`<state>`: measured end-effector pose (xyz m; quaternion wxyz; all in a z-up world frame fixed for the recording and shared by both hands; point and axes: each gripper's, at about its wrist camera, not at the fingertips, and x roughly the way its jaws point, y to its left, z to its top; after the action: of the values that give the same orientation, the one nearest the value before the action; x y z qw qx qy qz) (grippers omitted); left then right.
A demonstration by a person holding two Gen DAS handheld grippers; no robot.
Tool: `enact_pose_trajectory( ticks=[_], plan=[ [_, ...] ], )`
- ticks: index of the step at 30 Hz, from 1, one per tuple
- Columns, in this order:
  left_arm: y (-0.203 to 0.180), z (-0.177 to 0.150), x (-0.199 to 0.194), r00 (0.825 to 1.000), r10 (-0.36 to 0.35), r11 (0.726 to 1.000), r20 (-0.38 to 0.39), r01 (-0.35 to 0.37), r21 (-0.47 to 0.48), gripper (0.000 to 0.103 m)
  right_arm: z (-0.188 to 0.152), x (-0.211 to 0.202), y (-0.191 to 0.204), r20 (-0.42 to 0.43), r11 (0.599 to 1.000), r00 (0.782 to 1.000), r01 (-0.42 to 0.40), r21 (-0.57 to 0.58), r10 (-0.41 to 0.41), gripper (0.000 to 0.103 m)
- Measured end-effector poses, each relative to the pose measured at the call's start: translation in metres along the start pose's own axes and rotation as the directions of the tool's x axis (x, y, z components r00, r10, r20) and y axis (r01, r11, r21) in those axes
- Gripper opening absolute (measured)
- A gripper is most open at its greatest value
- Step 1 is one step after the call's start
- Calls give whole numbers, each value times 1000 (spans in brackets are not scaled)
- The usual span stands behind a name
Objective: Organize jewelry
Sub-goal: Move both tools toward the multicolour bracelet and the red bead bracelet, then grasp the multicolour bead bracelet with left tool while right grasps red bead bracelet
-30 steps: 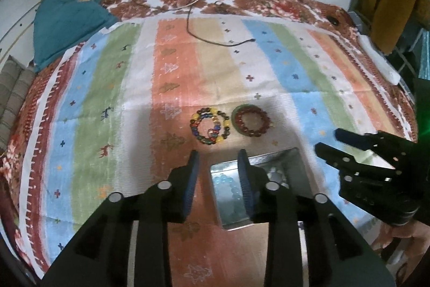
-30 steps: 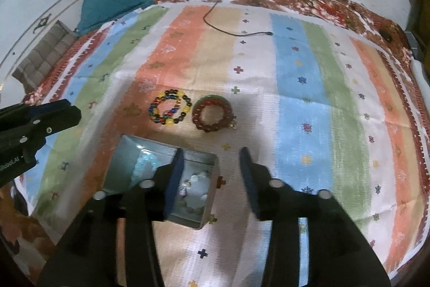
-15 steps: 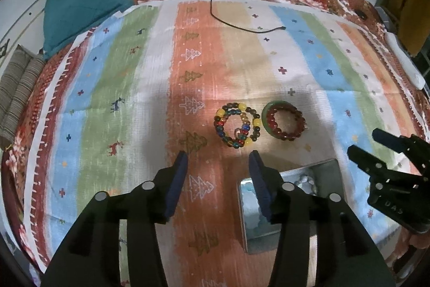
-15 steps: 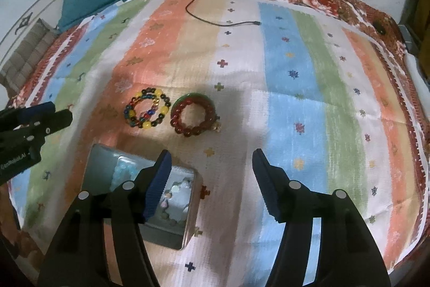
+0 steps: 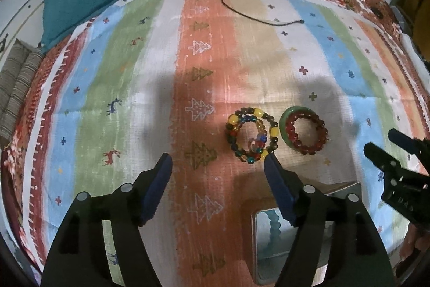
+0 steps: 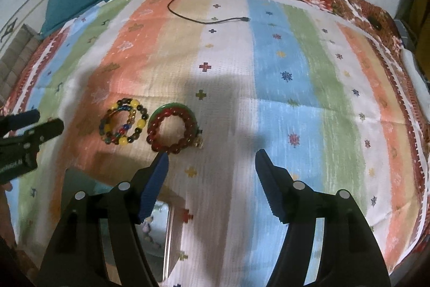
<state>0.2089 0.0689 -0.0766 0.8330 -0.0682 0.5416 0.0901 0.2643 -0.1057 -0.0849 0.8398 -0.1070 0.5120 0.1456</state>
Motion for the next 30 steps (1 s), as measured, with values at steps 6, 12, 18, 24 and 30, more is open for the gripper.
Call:
enact_pose_trajectory(
  ticks=[6, 12, 18, 24, 30],
  plan=[
    [0, 7, 15, 1000, -5, 1000, -21, 5, 3, 72, 5, 13, 3, -22, 1000, 1000, -4, -4, 4, 67],
    [-7, 11, 29, 999, -8, 1000, -43, 9, 28, 70, 10, 22, 6, -33, 1000, 999, -6, -13, 6, 67],
    [-7, 15, 42, 998, -2, 999, -70, 5, 36, 63, 15, 41, 11, -67, 1000, 998, -13, -24, 12, 67],
    [-9, 20, 48, 997, -12, 999, -80, 16, 51, 63, 18, 56, 13, -97, 1000, 995, -15, -26, 12, 67],
    [-11, 22, 65, 993, -12, 998, -119, 20, 62, 50, 22, 67, 16, -110, 999, 994, -12, -35, 8, 66]
  ],
)
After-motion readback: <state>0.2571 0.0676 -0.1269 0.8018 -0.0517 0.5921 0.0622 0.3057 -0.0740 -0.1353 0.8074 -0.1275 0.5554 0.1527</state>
